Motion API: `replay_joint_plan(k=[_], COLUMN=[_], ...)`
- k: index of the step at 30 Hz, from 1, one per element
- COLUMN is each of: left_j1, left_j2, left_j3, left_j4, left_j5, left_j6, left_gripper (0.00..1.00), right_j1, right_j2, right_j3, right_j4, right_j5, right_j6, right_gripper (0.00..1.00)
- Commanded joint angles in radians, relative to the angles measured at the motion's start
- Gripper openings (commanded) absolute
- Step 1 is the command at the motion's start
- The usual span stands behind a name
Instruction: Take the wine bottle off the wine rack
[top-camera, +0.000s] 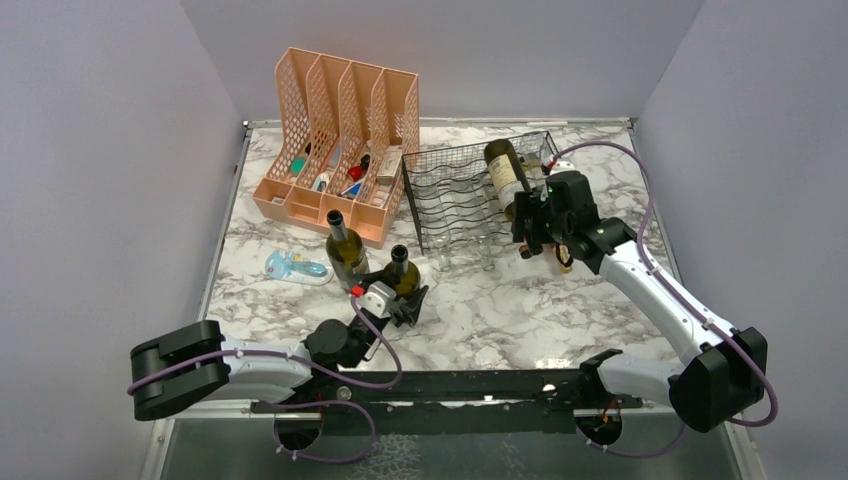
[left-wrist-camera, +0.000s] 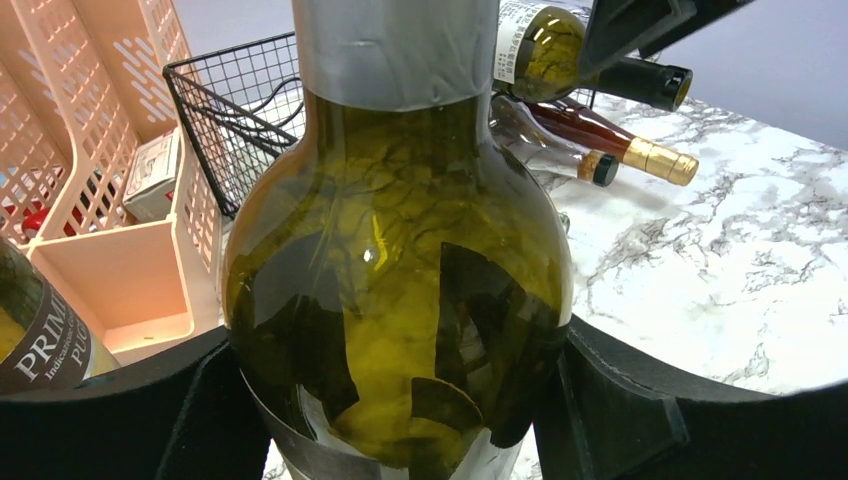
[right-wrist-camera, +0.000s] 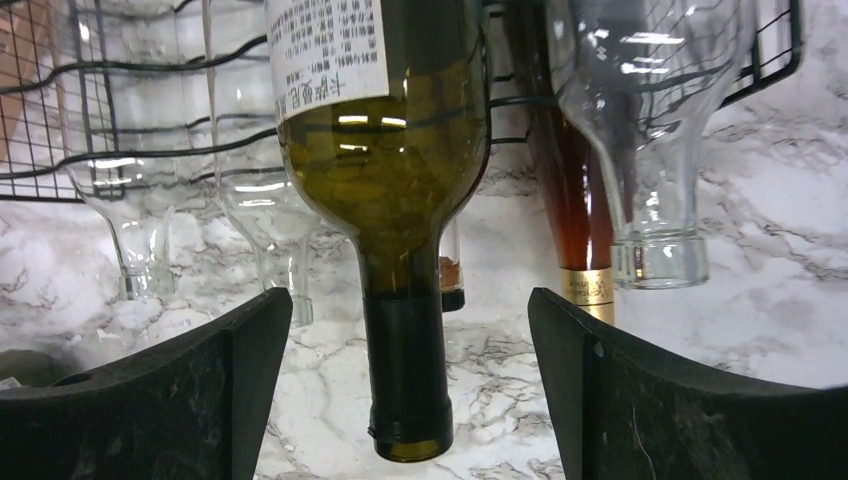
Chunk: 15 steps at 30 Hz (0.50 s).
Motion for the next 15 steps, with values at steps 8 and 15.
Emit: replay_joint_plan(k=[8, 15], left_j1=[0.003, 0.003], left_j2=[-0.166, -0.034], left_j3=[-0.018, -0.006], left_j4=[-0.133, -0.047], left_j5=[-0.045, -0.053], left_j6=[-0.118, -0.075], left_gripper=[0.73, 0.62], right_j1=[-0.005, -0.005], right_j2=[0.044, 0.033], right_j3=[-0.062, -0.079], right_j4=[0.121, 0.141], right_j5=[-0.068, -0.087], right_j6=[0.004, 0.008], right_gripper=[0.88, 0.88])
